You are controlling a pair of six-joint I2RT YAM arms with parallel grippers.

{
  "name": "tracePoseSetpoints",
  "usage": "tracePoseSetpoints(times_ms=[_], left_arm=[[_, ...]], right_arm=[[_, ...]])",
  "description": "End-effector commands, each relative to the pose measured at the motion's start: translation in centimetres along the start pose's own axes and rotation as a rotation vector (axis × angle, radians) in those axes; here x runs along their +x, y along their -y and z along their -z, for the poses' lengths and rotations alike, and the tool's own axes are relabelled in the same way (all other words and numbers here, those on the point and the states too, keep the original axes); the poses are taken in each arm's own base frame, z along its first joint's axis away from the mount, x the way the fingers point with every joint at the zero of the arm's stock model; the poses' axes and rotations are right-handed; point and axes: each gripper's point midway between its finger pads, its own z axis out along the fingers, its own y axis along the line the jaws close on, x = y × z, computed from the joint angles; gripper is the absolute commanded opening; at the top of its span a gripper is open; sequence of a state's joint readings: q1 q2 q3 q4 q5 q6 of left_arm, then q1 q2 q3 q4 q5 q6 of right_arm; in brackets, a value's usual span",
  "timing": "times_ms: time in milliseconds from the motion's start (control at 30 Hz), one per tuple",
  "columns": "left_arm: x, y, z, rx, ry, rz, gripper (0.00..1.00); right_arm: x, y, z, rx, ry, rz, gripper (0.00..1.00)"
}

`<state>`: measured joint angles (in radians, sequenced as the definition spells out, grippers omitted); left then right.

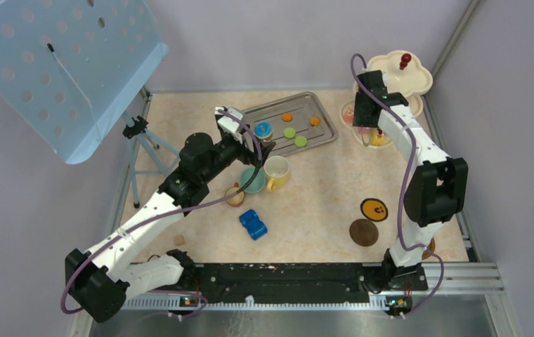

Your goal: Serve the afternoon tea

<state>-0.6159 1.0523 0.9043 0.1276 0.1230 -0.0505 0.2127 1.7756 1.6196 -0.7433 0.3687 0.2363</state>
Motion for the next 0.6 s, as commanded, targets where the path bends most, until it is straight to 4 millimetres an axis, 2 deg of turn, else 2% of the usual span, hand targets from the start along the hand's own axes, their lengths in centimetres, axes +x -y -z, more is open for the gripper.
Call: tracePoseSetpoints(times_ms=[0,133,333,567], left_arm=[[-1.4,0.3,0.1,0.016,0.054,0.002,0.99],[-1.5,0.4,0.2,0.018,0.06,0.003,0.99],[-1.2,0.4,0.0,0.018,0.048,0.005,0.99],[-1.0,0.4,-0.1,0.021,0.043,0.007,0.99]], right_arm=[[-3.5,0.9,2.6,-0.008,0.113,-0.027,0.47],[-4.0,1.0,1.6,0.017,0.121,-0.027,0.42],[-5.0,0.7,1.2,0.023,0.143,-0.053,0.4],[-5.9,0.7,0.4,0.049,0.148,-0.054,0.41]])
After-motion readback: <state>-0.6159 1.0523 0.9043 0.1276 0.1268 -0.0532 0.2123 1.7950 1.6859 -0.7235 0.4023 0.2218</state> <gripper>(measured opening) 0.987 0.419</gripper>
